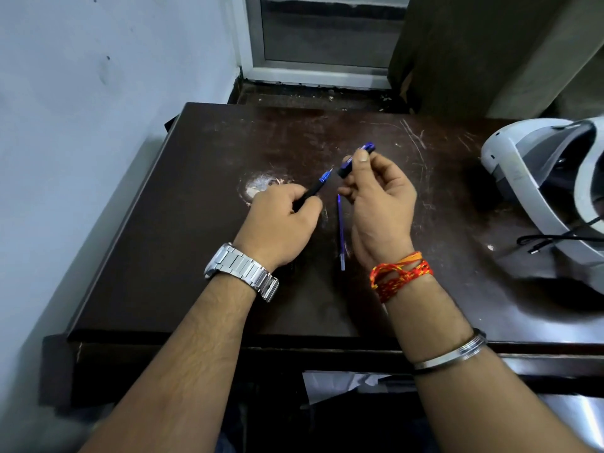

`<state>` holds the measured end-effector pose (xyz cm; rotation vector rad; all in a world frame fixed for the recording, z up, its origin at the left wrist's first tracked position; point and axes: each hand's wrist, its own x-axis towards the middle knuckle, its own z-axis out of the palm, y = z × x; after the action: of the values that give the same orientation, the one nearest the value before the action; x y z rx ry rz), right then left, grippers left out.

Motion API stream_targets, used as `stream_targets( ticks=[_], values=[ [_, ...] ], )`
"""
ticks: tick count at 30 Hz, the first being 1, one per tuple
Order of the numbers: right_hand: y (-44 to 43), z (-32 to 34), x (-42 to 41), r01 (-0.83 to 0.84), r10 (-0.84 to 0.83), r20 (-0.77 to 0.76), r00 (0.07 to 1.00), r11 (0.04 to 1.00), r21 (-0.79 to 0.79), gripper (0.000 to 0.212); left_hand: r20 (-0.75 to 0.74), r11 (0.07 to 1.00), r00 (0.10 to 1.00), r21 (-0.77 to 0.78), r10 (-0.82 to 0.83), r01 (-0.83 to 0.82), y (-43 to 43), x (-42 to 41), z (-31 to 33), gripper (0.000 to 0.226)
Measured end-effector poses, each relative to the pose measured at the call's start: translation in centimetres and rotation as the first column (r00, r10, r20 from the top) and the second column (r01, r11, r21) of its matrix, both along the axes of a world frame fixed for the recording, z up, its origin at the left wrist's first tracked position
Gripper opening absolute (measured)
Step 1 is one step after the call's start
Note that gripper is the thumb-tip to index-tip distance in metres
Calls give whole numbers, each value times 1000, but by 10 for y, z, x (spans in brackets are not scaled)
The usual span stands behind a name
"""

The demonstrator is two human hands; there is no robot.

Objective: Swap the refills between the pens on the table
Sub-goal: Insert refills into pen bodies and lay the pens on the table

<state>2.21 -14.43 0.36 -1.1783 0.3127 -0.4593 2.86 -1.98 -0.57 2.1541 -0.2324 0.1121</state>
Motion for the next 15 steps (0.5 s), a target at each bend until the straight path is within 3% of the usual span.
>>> stream_targets(
  ticks=[7, 12, 15],
  values=[
    [2, 1, -2, -91, 89, 44, 995, 995, 34, 10, -19, 999, 999, 23, -32, 32, 0, 2, -1, 33],
    [7, -4, -4, -164, 167, 13, 986, 980, -116, 12, -1, 1000, 1000, 7, -8, 8, 0, 1, -1, 29],
    [8, -6, -5, -213, 224, 29, 974, 954, -211, 31, -38, 998, 999, -63, -32, 29, -1, -1, 3, 21]
  ],
)
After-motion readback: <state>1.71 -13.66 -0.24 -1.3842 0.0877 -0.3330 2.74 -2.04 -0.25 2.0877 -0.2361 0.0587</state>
